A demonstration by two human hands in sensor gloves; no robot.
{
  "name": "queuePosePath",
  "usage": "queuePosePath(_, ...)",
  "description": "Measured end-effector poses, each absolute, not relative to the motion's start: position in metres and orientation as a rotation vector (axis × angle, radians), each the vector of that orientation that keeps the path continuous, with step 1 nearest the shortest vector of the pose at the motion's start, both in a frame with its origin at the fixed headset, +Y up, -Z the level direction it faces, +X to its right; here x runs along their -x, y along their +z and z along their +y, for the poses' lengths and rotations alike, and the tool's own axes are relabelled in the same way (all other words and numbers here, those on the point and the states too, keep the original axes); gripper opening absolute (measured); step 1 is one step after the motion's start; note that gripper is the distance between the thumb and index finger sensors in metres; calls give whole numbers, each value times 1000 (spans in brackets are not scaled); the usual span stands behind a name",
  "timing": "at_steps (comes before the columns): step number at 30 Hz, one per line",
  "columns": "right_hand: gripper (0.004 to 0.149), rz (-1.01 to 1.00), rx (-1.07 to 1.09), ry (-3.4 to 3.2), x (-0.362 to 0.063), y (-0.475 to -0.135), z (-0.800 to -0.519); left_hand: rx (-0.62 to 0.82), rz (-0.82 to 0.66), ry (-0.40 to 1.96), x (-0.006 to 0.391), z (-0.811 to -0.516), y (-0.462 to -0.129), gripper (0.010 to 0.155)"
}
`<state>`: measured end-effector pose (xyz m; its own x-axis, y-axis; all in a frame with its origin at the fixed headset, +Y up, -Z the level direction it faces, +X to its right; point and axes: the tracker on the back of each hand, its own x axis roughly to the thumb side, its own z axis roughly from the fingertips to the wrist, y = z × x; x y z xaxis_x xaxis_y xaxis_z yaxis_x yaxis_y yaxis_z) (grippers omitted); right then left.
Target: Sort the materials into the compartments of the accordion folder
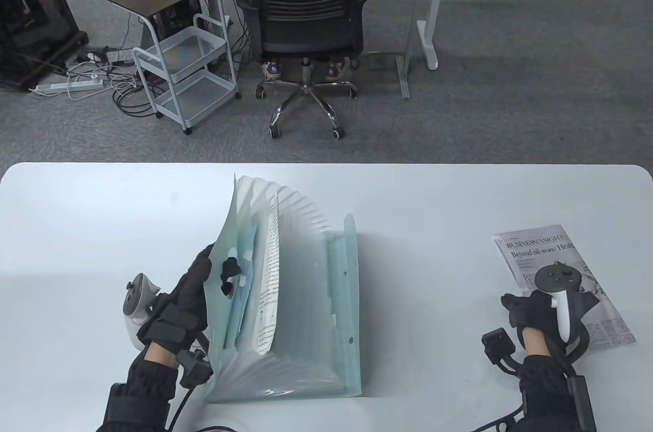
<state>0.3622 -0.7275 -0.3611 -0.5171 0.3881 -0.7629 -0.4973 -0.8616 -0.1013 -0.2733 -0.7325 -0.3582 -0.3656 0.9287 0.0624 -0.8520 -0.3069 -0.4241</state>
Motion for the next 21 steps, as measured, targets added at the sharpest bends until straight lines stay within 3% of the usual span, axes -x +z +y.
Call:
queuePosePath(8, 80, 238, 1380, 2448, -380, -371, -762, 228, -465, 1896, 274, -732, -358, 70)
queuePosePath(15, 73, 263, 1371, 2422, -387, -375, -762, 229, -464, 1889, 273, -732, -359, 70)
queuePosePath(21, 59, 217, 1426, 2545, -384, -379, -759, 231, -464, 1888, 273, -732, -359, 70)
